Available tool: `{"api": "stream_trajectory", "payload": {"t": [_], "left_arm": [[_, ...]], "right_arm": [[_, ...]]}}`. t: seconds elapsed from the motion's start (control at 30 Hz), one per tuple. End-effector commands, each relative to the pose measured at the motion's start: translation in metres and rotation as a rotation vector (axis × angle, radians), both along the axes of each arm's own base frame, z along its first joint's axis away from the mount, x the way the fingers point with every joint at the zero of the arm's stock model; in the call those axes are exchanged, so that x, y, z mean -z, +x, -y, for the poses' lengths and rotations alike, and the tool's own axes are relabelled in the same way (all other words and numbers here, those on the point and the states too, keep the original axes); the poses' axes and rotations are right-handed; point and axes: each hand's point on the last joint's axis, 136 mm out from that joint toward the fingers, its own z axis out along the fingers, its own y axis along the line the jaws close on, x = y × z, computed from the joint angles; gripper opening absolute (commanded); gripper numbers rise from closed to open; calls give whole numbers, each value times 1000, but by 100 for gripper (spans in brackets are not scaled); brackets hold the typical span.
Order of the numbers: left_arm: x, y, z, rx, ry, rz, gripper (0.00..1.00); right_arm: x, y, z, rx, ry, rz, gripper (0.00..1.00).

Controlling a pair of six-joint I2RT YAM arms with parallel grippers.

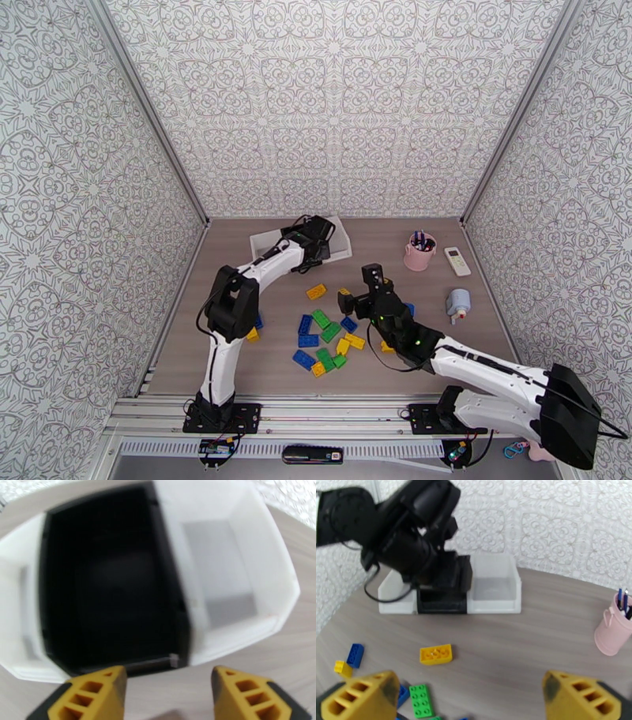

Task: Sort the legos into containers by color

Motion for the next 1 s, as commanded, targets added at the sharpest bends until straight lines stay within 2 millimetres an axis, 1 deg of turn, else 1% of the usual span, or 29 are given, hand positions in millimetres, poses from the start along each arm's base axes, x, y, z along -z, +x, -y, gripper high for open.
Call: {"api": "stream_trajectory", "payload": {"t": [0.0, 0.03, 0.13, 0.17, 0.27, 0.3, 0.43, 0.57, 0.63, 0.73, 0.8, 0.87, 0.97], "left_arm": [[-14, 2, -36, -67, 27, 33, 67], [-13, 0, -44, -80, 30, 29, 69], [-10, -1, -68, -121, 35, 21, 69], [-7, -1, -76, -135, 42, 14, 69], [7, 2, -89, -150, 58, -4, 68], [10, 4, -91, -147, 60, -12, 67], [19, 9, -90, -136, 65, -26, 64], [29, 11, -88, -131, 70, -49, 56], [34, 12, -86, -120, 66, -57, 54], [40, 13, -86, -115, 66, -74, 46], [40, 13, -86, -117, 65, -74, 36], [37, 14, -85, -113, 58, -68, 28], [33, 14, -79, -93, 54, -62, 25]], "right_arm": [[-11, 1, -25, -106, -19, 13, 100], [-9, 1, -29, -118, -24, 9, 100], [-7, 4, -37, -139, -27, 3, 100], [-6, 4, -40, -145, -27, 1, 100], [-5, 6, -44, -153, -24, -3, 100], [-6, 6, -46, -157, -23, -2, 100], [-6, 7, -48, -167, -26, -2, 100], [-7, 7, -47, -161, -28, 0, 100], [-8, 6, -46, -160, -26, 2, 100], [-8, 6, -45, -159, -27, 2, 100], [-9, 6, -44, -156, -24, 3, 100], [-8, 6, -43, -151, -23, 1, 100], [-8, 6, -42, -140, -20, 1, 100]]}}
